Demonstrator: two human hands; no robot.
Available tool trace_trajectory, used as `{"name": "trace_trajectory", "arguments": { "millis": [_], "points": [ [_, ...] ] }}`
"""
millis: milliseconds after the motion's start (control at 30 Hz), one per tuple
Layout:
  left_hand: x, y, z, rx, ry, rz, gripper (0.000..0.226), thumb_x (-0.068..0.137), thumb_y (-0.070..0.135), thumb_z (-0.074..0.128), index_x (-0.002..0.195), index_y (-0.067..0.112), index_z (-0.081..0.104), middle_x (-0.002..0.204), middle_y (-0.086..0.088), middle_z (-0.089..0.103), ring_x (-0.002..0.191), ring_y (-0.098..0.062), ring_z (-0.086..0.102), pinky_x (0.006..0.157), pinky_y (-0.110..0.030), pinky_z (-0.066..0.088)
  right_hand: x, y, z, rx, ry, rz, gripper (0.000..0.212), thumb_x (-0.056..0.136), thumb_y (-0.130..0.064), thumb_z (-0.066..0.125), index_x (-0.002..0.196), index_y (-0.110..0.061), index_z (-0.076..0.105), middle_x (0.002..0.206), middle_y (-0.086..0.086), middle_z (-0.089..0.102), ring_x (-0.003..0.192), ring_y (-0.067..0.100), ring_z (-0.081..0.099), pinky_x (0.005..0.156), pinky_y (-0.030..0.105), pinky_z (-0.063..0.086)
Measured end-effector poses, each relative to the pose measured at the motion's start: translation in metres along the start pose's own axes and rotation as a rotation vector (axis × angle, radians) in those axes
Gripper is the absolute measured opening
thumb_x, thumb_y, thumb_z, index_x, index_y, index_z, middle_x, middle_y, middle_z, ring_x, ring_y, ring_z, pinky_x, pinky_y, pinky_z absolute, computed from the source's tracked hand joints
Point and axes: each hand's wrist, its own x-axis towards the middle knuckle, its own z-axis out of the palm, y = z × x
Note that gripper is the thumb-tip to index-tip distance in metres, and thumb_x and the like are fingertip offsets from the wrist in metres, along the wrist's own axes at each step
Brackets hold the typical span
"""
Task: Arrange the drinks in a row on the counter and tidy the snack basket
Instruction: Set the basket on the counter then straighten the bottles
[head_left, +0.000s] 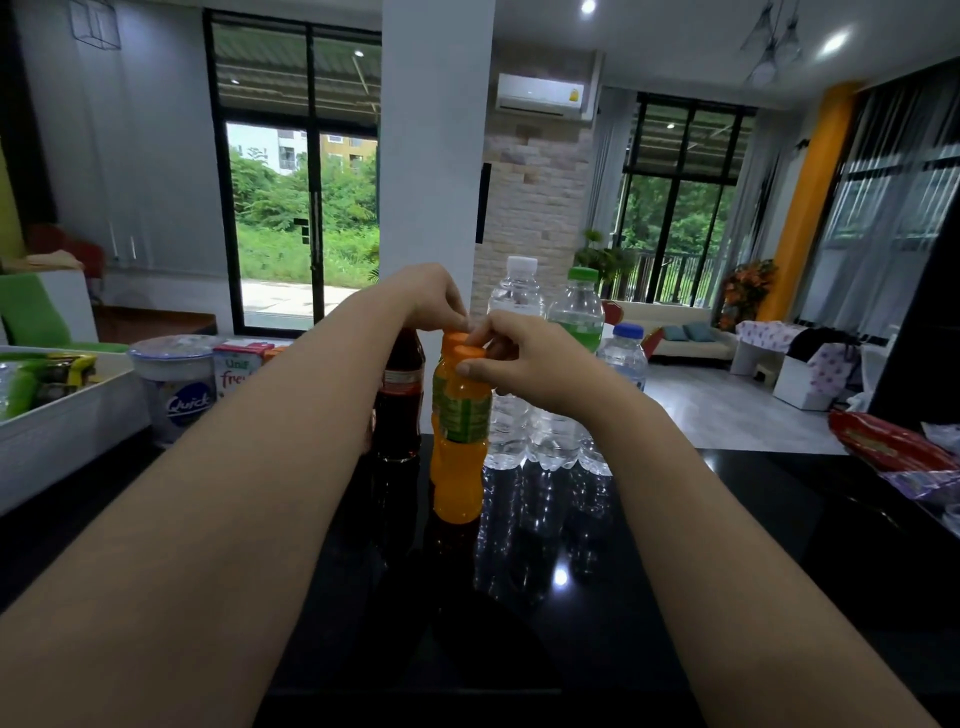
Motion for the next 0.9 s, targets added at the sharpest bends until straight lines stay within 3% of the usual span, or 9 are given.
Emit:
{"name": "trace_trajectory", "arguments": {
  "millis": [133,200,267,333,500,700,833,900],
  "points": [
    [-0.004,-0.005,-0.002,-0.041,0.048,0.02,0.029,0.088,0.033,0.065,0.109,0.014,0.072,0.111,-0.006,0.069,0.102,-0.021,0.06,0.089,-0.036,0.05,0.001,0.001,-0.001,-0.006,-0.007,0.004,0.026,0.087,-0.039,0.066,0.105,-0.023,0.056,0.102,0.0,0.064,0.094,0.017,0.061,0.086,0.04,0.054],
    [-0.009,-0.01,-0.004,-0.083,0.124,0.036,0.031,0.091,0.033,0.062,0.112,0.013,0.07,0.114,-0.006,0.068,0.104,-0.021,0.06,0.088,-0.032,0.047,0.001,0.003,-0.002,-0.039,0.005,-0.002,0.027,0.087,-0.042,0.065,0.105,-0.024,0.058,0.099,-0.005,0.062,0.09,0.013,0.059,0.077,0.031,0.052],
    [-0.015,-0.021,-0.008,-0.125,0.221,0.034,0.032,0.092,0.033,0.06,0.116,0.013,0.068,0.117,-0.006,0.067,0.108,-0.019,0.059,0.088,-0.029,0.044,0.002,0.002,-0.002,-0.041,0.062,-0.013,0.031,0.086,-0.049,0.063,0.104,-0.025,0.059,0.096,-0.01,0.06,0.086,0.009,0.057,0.066,0.021,0.045],
    [-0.023,-0.035,-0.011,-0.184,0.3,0.009,0.033,0.092,0.032,0.059,0.12,0.015,0.065,0.119,-0.004,0.065,0.111,-0.018,0.058,0.088,-0.029,0.042,0.006,-0.003,-0.002,-0.003,0.161,-0.016,0.034,0.086,-0.053,0.06,0.104,-0.024,0.06,0.093,-0.012,0.06,0.084,0.005,0.057,0.064,0.02,0.044],
    [-0.039,-0.071,-0.011,-0.174,0.389,-0.08,0.044,0.093,0.033,0.057,0.133,0.016,0.054,0.133,-0.005,0.057,0.121,-0.022,0.052,0.093,-0.032,0.039,0.037,-0.023,0.004,-0.1,0.288,-0.053,0.029,0.092,-0.04,0.058,0.113,-0.019,0.059,0.104,-0.004,0.06,0.093,0.012,0.057,0.079,0.03,0.05],
    [-0.047,-0.093,-0.004,-0.134,0.34,-0.21,0.059,0.092,0.042,0.057,0.142,0.015,0.042,0.139,-0.009,0.051,0.125,-0.028,0.048,0.096,-0.038,0.042,0.083,-0.041,0.017,-0.227,0.179,-0.027,0.045,0.094,-0.035,0.057,0.136,-0.019,0.047,0.132,0.003,0.055,0.114,0.019,0.054,0.092,0.034,0.045],
    [-0.045,-0.096,0.002,-0.132,0.312,-0.23,0.057,0.09,0.047,0.058,0.137,0.015,0.047,0.13,-0.01,0.057,0.117,-0.028,0.053,0.092,-0.037,0.045,0.107,-0.046,0.026,-0.389,0.036,0.016,0.052,0.097,-0.034,0.052,0.145,-0.018,0.039,0.144,0.004,0.047,0.129,0.023,0.045,0.099,0.034,0.039],
    [-0.044,-0.097,0.006,-0.132,0.313,-0.219,0.056,0.089,0.047,0.06,0.135,0.015,0.05,0.13,-0.009,0.057,0.117,-0.028,0.053,0.092,-0.036,0.044,0.114,-0.047,0.029,-0.478,-0.029,0.01,0.045,0.099,-0.029,0.049,0.142,-0.015,0.045,0.141,0.005,0.05,0.127,0.024,0.047,0.098,0.033,0.039]
  ]
}}
